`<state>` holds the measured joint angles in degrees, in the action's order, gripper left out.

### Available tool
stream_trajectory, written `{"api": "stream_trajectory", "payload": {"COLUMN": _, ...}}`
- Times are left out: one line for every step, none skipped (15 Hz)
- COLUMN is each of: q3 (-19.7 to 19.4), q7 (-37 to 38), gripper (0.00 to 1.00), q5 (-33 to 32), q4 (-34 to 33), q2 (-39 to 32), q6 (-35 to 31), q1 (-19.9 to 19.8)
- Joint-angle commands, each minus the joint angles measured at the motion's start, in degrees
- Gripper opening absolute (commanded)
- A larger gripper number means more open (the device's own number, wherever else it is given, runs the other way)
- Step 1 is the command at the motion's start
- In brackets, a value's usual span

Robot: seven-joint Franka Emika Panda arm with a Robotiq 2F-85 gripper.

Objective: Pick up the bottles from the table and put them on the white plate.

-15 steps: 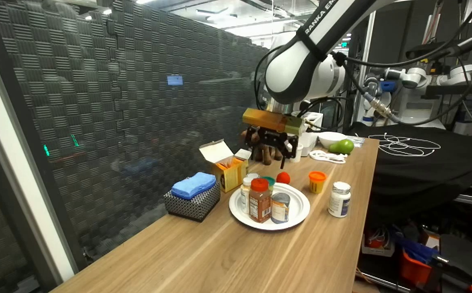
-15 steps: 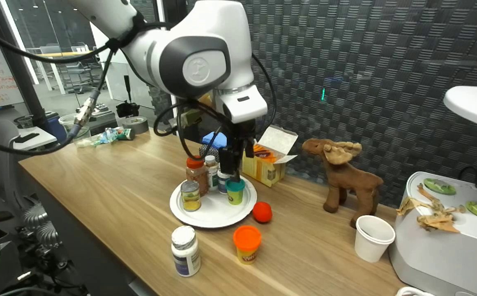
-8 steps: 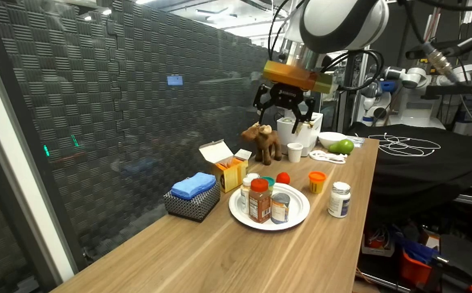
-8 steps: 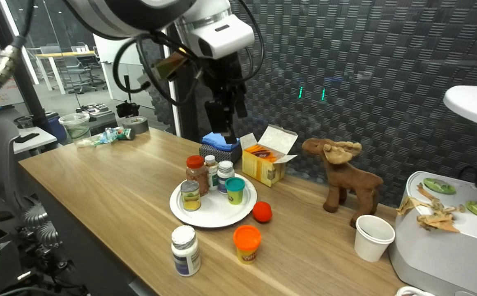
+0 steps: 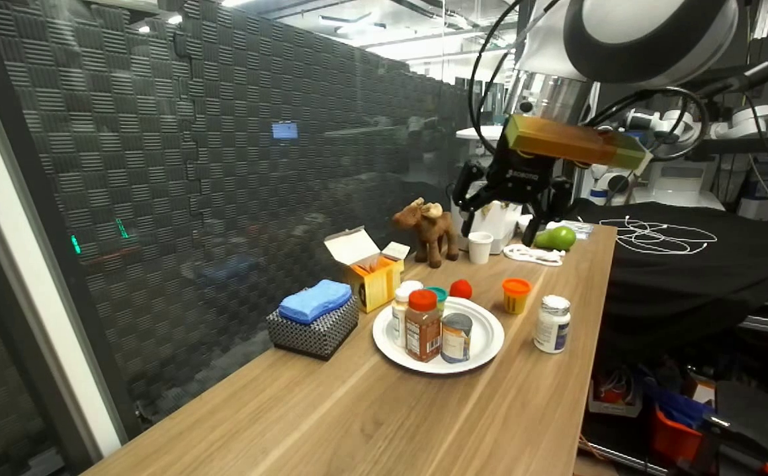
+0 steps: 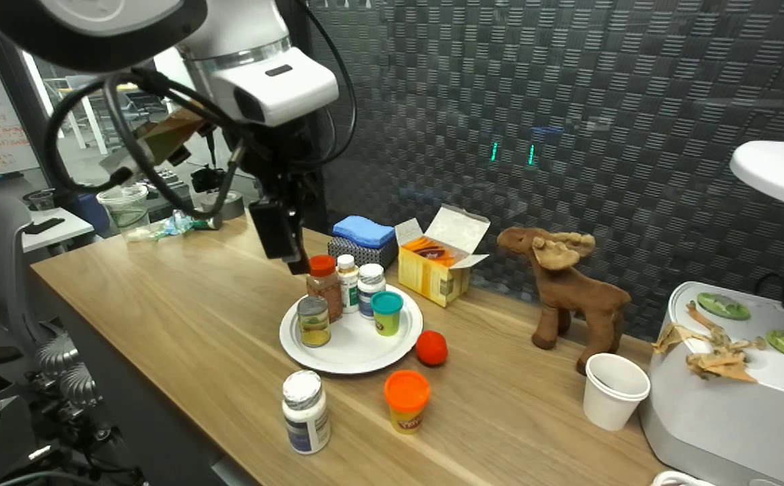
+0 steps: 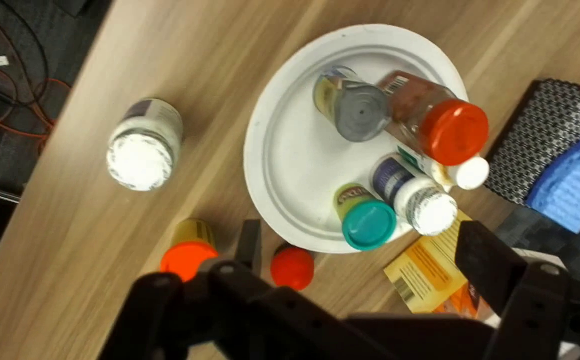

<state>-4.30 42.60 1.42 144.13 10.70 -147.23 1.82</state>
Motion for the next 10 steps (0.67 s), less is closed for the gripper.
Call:
{"api": "stream_trajectory", "payload": {"q3": 1.73, "q7": -1.57, "gripper": 1.0, "q5": -4.23, "q4": 4.72, "q2": 4.68, "q6": 1.94, "q1": -5.29}}
{"api": "stream_trajectory", "payload": {"q3": 1.8, "q7": -2.02, "gripper": 1.0, "q5": -5.49, "q4": 5.09, "q2": 5.19, "q6": 3.25, "q1": -6.32}}
{"api": "stream_trajectory", "payload": {"q3": 1.88, "q7": -2.33, "gripper": 1.0, "q5": -6.85, "q4": 5.31, "q2": 5.53, "q6": 4.79, "q1": -7.34}}
{"api": "stream_trajectory", "payload": {"q3": 1.73, "q7": -3.76, "gripper": 1.0, "q5": -7.0, "q4": 5.39, "q2": 5.72, "q6": 6.59, "q1": -7.75}}
{"api": "stream_trajectory", "payload": {"q3": 1.71, "q7": -4.9, "gripper": 1.0, "q5": -7.26, "q4": 5.39, "q2": 5.72, "q6": 8.2, "q1": -8.14}}
{"api": "stream_trajectory", "payload": {"q3": 1.53, "q7": -6.72, "gripper": 1.0, "q5": -6.59, "q4": 5.41, "q2": 5.66, "q6": 9.4, "q1": -8.25}}
{"api": "stream_trajectory", "payload": {"q3": 1.39, "q7": -8.57, "gripper": 1.0, "q5": -5.68, "q4": 5.34, "q2": 5.35, "q6": 10.42, "q1": -8.13}}
{"api": "stream_trajectory", "payload": {"q3": 1.21, "q7": -10.54, "gripper": 1.0, "q5": -4.7, "q4": 5.37, "q2": 5.01, "q6": 10.74, "q1": -7.88}}
{"api": "stream_trajectory", "payload": {"q3": 1.14, "q7": -12.21, "gripper": 1.0, "q5": -4.12, "q4": 5.4, "q2": 4.52, "q6": 10.51, "q1": -7.69}}
{"api": "stream_trajectory", "payload": {"q3": 1.03, "q7": -13.76, "gripper": 1.0, "q5": -3.54, "q4": 5.56, "q2": 3.82, "q6": 9.08, "q1": -7.65}}
